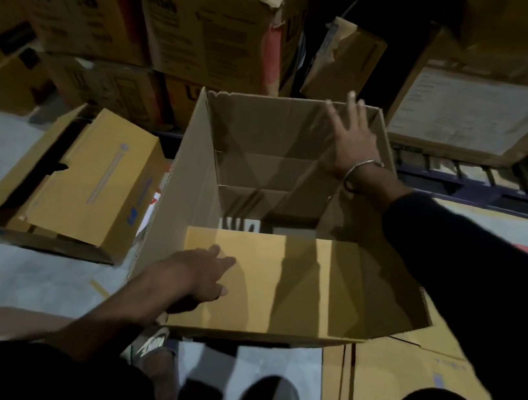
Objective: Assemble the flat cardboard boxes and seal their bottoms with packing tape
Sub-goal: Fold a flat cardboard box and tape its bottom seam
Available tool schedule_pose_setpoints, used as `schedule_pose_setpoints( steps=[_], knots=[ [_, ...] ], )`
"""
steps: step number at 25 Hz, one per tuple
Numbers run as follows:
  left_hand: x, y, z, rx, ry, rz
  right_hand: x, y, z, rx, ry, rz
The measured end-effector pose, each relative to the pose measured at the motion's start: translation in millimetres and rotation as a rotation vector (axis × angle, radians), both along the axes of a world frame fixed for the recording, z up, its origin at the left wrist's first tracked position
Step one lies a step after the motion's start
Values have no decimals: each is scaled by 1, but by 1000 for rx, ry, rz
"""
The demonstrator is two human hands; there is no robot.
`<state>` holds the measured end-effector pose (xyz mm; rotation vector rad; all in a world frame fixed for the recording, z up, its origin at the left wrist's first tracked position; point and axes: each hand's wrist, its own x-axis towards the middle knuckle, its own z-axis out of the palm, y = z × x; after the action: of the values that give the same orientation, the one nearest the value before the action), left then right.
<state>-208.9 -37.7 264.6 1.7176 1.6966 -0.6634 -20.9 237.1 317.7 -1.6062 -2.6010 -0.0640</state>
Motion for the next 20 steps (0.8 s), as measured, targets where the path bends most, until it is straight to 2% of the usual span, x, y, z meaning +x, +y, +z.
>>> schedule_pose_setpoints(
  steps=[3, 6, 15, 17, 20],
  knots=[
    [-6, 4, -2, -30, 29, -51, 6, 29, 16, -105, -25, -19],
    [0, 4, -6, -87, 53, -77, 15, 26, 12, -110, -45, -34],
    [15, -4, 2, -56, 117, -77, 59, -82, -79, -480, -107, 135],
    [18, -3, 14, 64, 174, -88, 60, -96, -96, -485, -96, 131],
    [13, 1, 44, 535, 378, -1, 57, -103, -109, -481, -80, 114]
  ],
)
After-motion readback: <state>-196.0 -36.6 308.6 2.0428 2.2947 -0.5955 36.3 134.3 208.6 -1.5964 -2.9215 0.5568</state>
